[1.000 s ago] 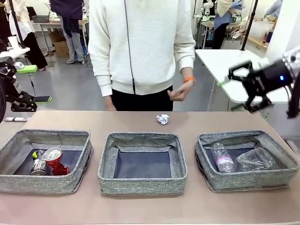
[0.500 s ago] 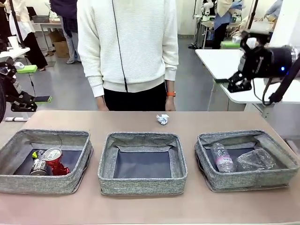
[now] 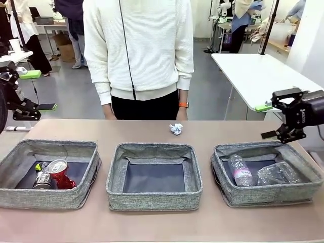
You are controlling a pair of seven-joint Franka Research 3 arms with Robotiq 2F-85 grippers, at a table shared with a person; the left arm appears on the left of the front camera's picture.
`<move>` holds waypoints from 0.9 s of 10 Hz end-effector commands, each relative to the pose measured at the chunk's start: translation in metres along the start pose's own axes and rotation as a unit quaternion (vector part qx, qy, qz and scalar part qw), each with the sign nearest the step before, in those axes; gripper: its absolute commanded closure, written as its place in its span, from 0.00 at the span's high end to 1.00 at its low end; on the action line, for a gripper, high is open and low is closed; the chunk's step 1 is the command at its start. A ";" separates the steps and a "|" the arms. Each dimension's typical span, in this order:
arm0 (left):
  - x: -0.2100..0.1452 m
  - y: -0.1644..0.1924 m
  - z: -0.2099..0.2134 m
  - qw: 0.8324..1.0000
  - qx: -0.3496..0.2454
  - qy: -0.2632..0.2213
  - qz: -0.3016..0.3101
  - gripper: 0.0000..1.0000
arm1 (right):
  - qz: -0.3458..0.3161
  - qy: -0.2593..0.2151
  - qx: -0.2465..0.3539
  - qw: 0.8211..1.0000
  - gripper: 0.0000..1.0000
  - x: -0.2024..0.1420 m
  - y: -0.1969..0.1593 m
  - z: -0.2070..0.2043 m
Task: Sort the waste into the appropriate baskets.
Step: Place the picked waste into the Fabric basket indicated by the person, then pick up the waste item pointed out by the person.
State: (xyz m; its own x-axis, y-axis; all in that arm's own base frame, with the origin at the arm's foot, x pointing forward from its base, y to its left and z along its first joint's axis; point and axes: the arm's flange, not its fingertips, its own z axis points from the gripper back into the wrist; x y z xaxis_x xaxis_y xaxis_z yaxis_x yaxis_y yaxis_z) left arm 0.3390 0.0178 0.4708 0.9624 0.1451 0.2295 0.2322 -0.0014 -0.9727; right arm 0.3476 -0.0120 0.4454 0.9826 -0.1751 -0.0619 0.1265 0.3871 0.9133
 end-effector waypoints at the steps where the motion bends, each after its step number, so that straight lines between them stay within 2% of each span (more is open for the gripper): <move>1: -0.002 -0.003 -0.001 1.000 -0.008 -0.002 -0.003 1.00 | 0.026 0.057 0.064 0.996 1.00 0.005 0.019 -0.009; 9: -0.002 -0.003 -0.001 1.000 -0.008 -0.002 -0.003 1.00 | 0.026 0.057 0.064 0.996 1.00 0.005 0.019 -0.009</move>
State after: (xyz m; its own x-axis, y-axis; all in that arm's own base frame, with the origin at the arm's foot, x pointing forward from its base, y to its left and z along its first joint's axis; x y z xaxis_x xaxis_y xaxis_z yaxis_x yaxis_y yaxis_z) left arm 0.3391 0.0178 0.4706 0.9625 0.1451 0.2291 0.2318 -0.0015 -0.9728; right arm 0.3533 0.0053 0.4571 0.9953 -0.0580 -0.0781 0.0916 0.2895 0.9528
